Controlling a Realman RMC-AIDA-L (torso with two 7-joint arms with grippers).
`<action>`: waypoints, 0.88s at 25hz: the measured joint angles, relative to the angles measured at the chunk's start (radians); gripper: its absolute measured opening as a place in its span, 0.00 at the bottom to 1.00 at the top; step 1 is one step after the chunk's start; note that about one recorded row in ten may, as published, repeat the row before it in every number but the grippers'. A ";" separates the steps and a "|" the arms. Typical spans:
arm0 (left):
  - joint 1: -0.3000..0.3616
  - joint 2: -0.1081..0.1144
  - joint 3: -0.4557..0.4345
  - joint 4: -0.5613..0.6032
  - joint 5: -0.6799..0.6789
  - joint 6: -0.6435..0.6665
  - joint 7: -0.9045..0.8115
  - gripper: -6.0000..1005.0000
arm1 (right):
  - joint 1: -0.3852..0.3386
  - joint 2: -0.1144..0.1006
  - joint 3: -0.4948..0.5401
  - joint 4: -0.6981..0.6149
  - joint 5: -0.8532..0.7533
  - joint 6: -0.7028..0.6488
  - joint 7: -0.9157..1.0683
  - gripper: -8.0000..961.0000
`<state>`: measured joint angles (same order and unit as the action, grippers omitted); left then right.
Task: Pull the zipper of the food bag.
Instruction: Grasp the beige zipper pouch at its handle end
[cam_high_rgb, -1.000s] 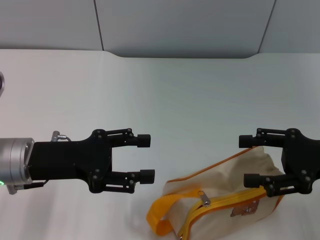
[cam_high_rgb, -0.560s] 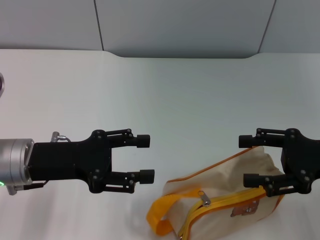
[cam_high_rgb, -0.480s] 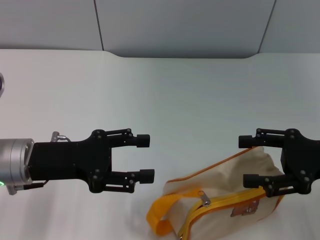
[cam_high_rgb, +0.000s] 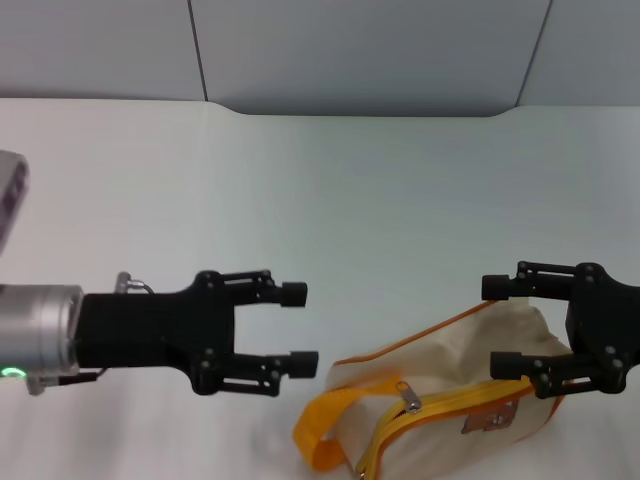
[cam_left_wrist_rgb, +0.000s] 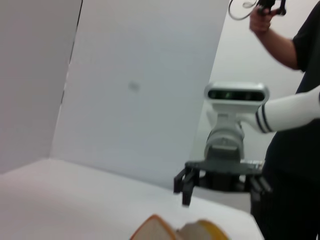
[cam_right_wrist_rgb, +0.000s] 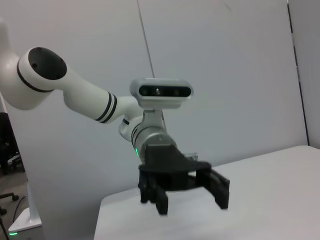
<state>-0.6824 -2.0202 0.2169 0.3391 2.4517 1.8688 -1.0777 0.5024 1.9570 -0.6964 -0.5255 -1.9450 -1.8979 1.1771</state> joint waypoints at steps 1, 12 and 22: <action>0.000 -0.004 0.013 0.000 -0.001 -0.013 0.000 0.80 | -0.001 0.000 0.000 0.000 0.000 0.001 0.000 0.84; -0.029 -0.055 0.124 -0.056 -0.007 -0.249 0.005 0.80 | -0.010 0.000 -0.001 -0.005 0.000 0.002 0.000 0.83; -0.041 -0.059 0.128 -0.103 -0.005 -0.297 0.056 0.67 | -0.011 0.000 0.001 -0.005 0.000 0.002 -0.001 0.82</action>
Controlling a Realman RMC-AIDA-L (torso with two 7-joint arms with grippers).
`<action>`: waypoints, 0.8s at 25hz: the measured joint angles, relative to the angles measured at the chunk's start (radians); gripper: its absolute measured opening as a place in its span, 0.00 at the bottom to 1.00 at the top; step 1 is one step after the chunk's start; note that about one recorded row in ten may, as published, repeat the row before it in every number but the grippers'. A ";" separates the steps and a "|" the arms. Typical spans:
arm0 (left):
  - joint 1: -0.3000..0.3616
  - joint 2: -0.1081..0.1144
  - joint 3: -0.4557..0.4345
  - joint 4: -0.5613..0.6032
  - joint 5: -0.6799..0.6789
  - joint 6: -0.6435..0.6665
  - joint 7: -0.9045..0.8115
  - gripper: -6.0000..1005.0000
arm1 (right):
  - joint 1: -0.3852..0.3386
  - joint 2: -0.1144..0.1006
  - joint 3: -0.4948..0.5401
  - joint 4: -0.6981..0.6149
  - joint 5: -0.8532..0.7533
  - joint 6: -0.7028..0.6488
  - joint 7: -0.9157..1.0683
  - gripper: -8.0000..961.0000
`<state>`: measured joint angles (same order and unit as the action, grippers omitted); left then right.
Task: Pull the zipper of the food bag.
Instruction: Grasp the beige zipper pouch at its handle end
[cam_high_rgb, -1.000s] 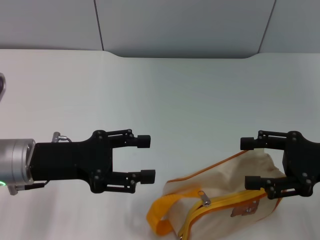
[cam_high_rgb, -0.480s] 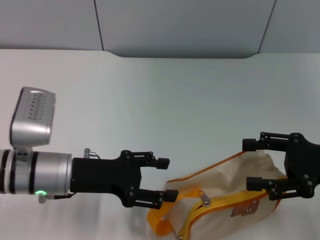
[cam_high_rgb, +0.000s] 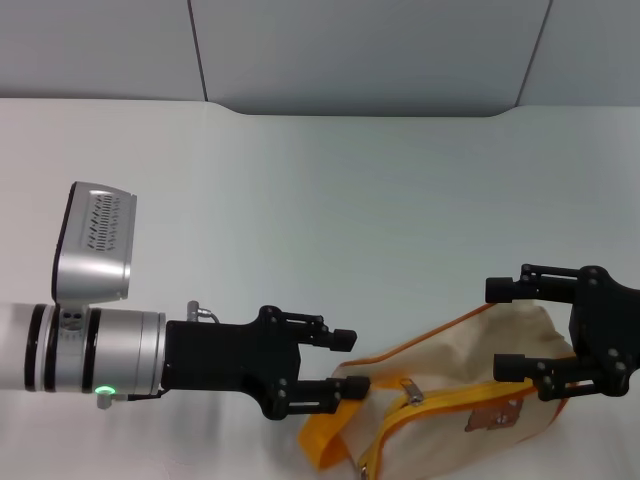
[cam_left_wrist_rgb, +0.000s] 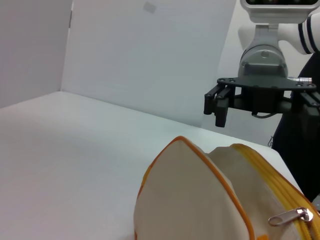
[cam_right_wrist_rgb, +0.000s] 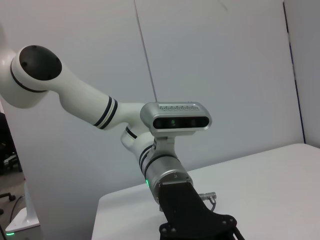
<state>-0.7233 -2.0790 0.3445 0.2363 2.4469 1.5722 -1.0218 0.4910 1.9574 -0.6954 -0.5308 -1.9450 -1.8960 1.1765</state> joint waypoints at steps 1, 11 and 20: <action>0.000 0.000 0.000 0.000 0.000 0.000 0.000 0.64 | 0.000 0.000 0.000 0.000 0.000 0.000 0.000 0.82; -0.023 0.000 0.008 -0.020 0.004 -0.051 0.001 0.35 | 0.000 0.000 0.001 0.000 0.000 0.000 0.000 0.81; -0.036 0.004 0.004 -0.002 -0.001 -0.054 -0.002 0.22 | -0.004 -0.001 0.004 0.001 0.000 0.000 0.009 0.81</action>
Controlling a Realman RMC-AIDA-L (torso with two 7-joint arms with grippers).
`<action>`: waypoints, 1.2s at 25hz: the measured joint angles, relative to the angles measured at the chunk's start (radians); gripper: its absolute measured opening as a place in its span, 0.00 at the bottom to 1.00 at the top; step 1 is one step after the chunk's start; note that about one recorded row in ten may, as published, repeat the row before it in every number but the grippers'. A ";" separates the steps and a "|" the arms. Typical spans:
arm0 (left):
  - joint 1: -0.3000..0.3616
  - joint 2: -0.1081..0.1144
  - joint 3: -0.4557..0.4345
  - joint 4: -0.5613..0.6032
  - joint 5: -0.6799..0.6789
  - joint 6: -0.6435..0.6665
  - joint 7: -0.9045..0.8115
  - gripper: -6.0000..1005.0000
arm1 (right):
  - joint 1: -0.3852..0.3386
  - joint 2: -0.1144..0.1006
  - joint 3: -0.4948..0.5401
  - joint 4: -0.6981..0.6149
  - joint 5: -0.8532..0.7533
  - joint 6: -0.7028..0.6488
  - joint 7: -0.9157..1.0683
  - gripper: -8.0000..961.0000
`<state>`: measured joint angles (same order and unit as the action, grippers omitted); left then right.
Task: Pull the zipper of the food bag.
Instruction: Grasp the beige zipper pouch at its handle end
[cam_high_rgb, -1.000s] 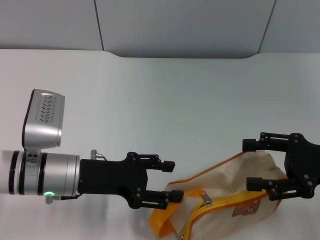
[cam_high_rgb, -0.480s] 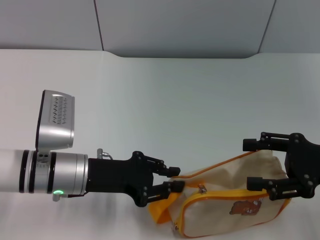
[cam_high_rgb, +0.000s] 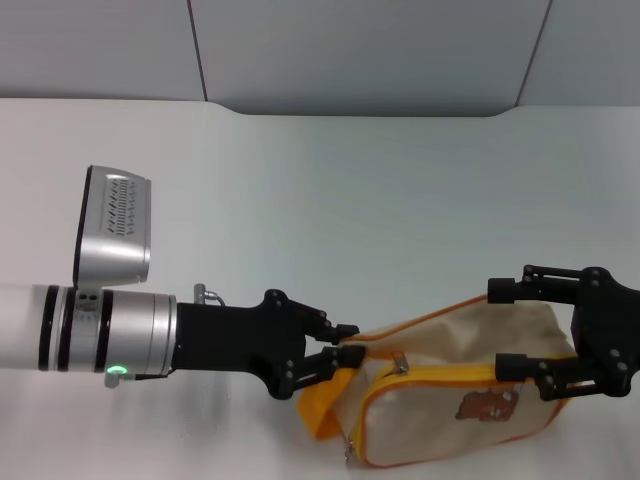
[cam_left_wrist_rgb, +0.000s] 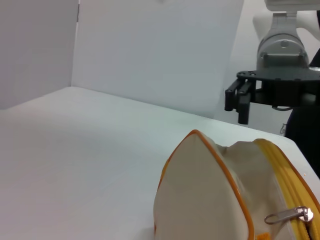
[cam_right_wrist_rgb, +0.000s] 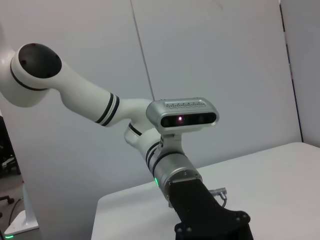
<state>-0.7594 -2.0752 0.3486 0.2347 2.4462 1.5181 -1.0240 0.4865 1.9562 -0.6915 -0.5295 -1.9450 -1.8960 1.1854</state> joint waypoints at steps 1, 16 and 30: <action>-0.001 0.000 -0.001 0.004 -0.001 0.000 0.000 0.22 | 0.000 0.000 0.000 0.000 0.000 0.000 0.000 0.80; -0.004 0.005 -0.002 0.077 -0.058 0.039 -0.001 0.19 | -0.003 -0.005 0.080 0.011 0.009 -0.014 0.183 0.79; 0.003 0.006 0.002 0.140 -0.114 0.051 0.020 0.15 | 0.116 -0.019 0.079 0.034 -0.026 0.006 0.868 0.78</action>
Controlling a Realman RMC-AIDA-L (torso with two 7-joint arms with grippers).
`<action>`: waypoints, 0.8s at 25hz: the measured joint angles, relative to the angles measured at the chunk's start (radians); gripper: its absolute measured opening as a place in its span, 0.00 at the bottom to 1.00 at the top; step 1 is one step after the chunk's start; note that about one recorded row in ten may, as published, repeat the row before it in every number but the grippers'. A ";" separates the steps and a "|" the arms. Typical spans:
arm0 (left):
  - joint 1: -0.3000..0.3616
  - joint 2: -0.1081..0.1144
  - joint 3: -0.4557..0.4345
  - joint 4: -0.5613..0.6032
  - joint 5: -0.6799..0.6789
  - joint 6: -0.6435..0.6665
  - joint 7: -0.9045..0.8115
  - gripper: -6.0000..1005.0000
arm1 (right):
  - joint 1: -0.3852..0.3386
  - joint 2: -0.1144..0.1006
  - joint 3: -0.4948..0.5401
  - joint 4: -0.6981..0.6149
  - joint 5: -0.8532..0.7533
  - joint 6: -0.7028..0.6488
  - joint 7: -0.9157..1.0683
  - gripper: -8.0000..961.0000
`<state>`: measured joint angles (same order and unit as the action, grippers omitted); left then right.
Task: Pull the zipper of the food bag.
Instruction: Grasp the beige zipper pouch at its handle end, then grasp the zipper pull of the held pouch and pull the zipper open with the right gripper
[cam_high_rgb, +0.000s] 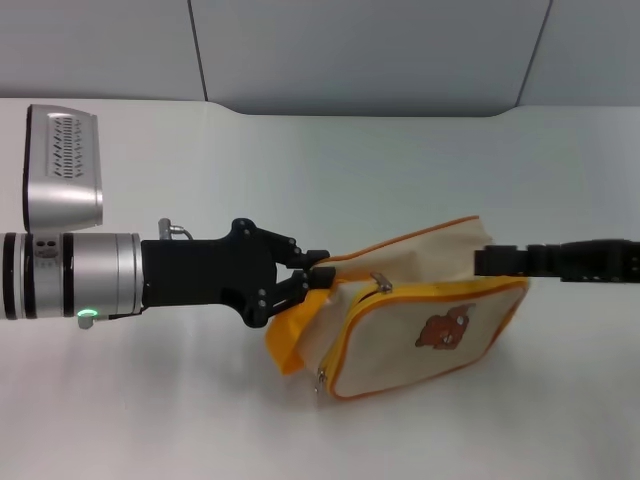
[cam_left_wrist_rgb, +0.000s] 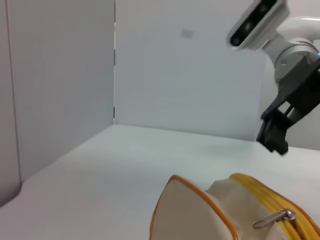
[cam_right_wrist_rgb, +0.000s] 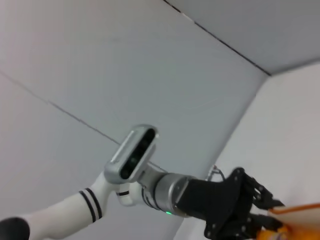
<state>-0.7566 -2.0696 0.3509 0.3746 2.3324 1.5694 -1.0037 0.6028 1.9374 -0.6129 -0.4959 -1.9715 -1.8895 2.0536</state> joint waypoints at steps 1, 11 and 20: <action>0.000 0.000 0.000 0.000 0.000 0.000 0.000 0.15 | 0.000 0.000 0.000 0.000 0.000 0.000 0.000 0.78; -0.007 -0.001 0.002 0.016 -0.023 0.049 0.059 0.14 | 0.080 0.001 -0.007 0.017 -0.028 0.076 0.208 0.77; -0.019 -0.005 0.004 0.013 -0.041 0.064 0.104 0.13 | 0.133 0.008 -0.139 0.019 -0.031 0.148 0.282 0.76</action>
<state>-0.7753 -2.0750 0.3545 0.3880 2.2911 1.6333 -0.8999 0.7362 1.9454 -0.7517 -0.4767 -2.0024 -1.7412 2.3351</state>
